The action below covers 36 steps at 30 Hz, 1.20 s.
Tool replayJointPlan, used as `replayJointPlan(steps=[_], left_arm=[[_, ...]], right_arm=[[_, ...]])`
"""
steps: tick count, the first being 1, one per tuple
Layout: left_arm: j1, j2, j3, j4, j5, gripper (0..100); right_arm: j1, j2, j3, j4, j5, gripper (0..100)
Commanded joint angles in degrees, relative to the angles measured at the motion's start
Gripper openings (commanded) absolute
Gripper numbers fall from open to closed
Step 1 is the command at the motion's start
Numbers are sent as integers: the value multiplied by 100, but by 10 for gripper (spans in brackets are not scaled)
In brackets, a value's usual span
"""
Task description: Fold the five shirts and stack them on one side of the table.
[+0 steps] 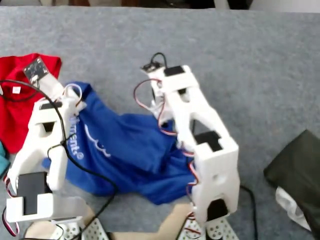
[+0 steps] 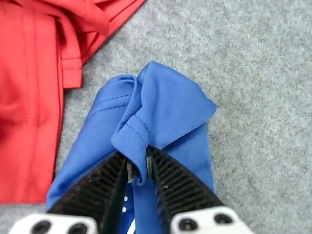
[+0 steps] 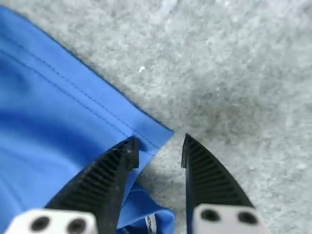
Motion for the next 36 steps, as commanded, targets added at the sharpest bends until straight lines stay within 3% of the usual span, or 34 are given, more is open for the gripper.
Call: replayJointPlan(steps=[1, 15, 20, 25, 36], left_arm=[[35, -22, -299, -88, 0, 19], [35, -22, -299, -88, 0, 19], [35, -22, -299, -88, 0, 19], [35, -22, -299, -88, 0, 19], [44, -75, -343, -70, 26, 19]], right_arm=[[-48, -48, 4, -44, 44, 160], [-224, 479, -224, -44, 53, 155], [-110, 488, -224, -44, 35, 20], [-22, 453, -242, -18, 35, 5], [-31, -1077, -1156, 545, 299, 5]])
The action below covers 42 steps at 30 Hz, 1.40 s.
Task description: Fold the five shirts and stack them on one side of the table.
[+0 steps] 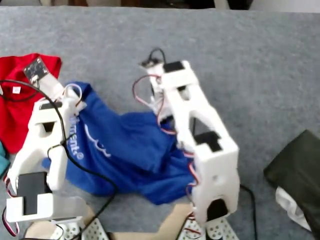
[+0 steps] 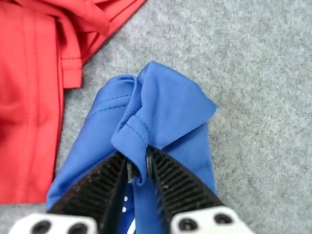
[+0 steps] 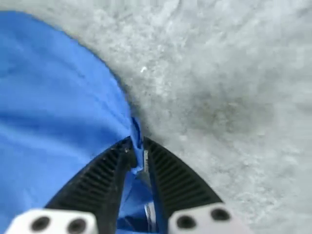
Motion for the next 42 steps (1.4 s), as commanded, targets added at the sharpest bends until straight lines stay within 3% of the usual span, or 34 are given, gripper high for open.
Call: replayJointPlan(steps=[1, 10, 18, 23, 31, 42], left_arm=[[97, -75, -431, -35, 35, 19], [580, -716, -1758, 1196, 9, 19], [1090, -2255, -2716, 2066, -466, 19], [1090, -3503, -2840, 2453, -475, 19], [1310, -5033, -2840, 3182, -484, 19], [1257, -5534, -3552, 3191, -844, 19]], right_arm=[[13, -1086, -734, 149, 255, 5], [637, -3020, -2809, 818, 1424, 5], [1147, -3960, -4848, 1495, 2927, 5], [1956, -4426, -5719, 1477, 3420, 5], [2879, -5174, -6237, 519, 4202, 5], [2941, -5376, -6220, -905, 4826, 5]])
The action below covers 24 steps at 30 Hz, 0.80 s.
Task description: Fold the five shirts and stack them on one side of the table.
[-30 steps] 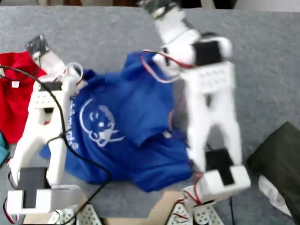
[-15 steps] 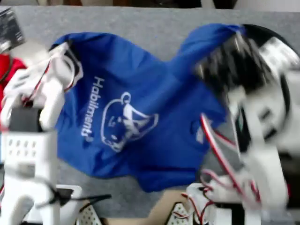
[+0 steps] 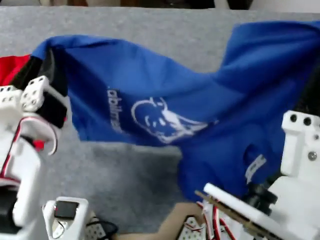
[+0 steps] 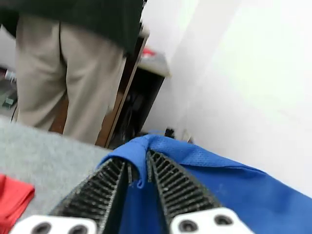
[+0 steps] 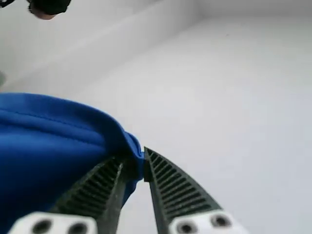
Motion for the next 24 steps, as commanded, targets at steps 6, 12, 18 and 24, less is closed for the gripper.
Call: replayJointPlan(steps=[6, 12, 18, 24], left_arm=[[0, -13, -457, -35, -62, 19], [0, -13, -404, 53, -62, 19], [0, -66, -422, 510, -70, 19], [-9, -75, -457, 1064, -70, 19]], right_arm=[[57, 4, 585, -949, 281, 5], [57, -4, 1235, -1714, 281, 5], [48, -4, 1420, -2207, 281, 5], [48, -4, 1402, -2637, 255, 5]])
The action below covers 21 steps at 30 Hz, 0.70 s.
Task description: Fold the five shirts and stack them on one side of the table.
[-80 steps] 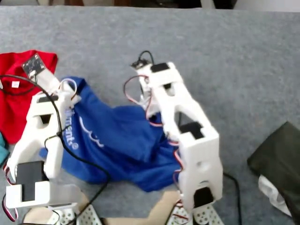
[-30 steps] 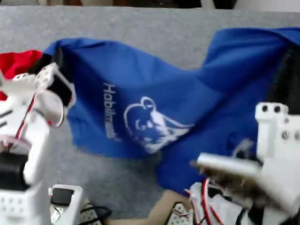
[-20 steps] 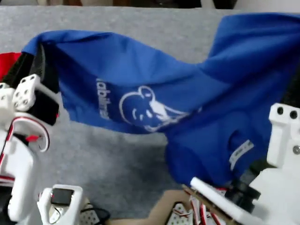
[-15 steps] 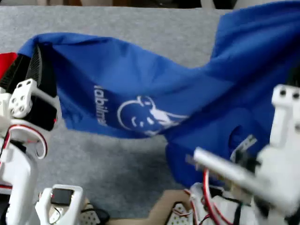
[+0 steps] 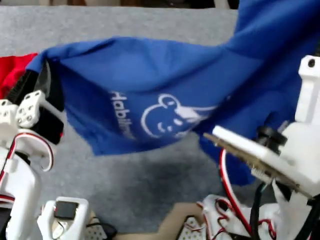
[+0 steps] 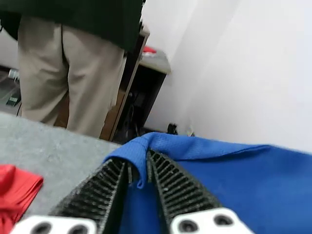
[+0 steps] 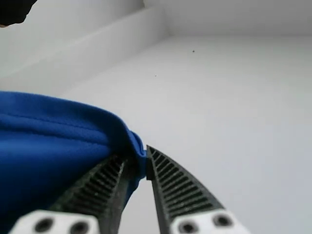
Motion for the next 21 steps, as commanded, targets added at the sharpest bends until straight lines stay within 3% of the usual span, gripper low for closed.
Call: replayJointPlan(steps=[1, 9, 15, 21], left_arm=[[-9, -40, -246, 281, -26, 19], [-9, -532, -316, 738, -26, 19], [-466, -998, -229, 738, 9, 19], [-475, -1112, 598, 686, -9, 19]], right_arm=[[48, -22, 13, -378, 9, 5], [40, -48, -13, -290, 9, 5], [40, -207, 31, 695, -264, 5], [40, -198, 321, 1556, -809, 5]])
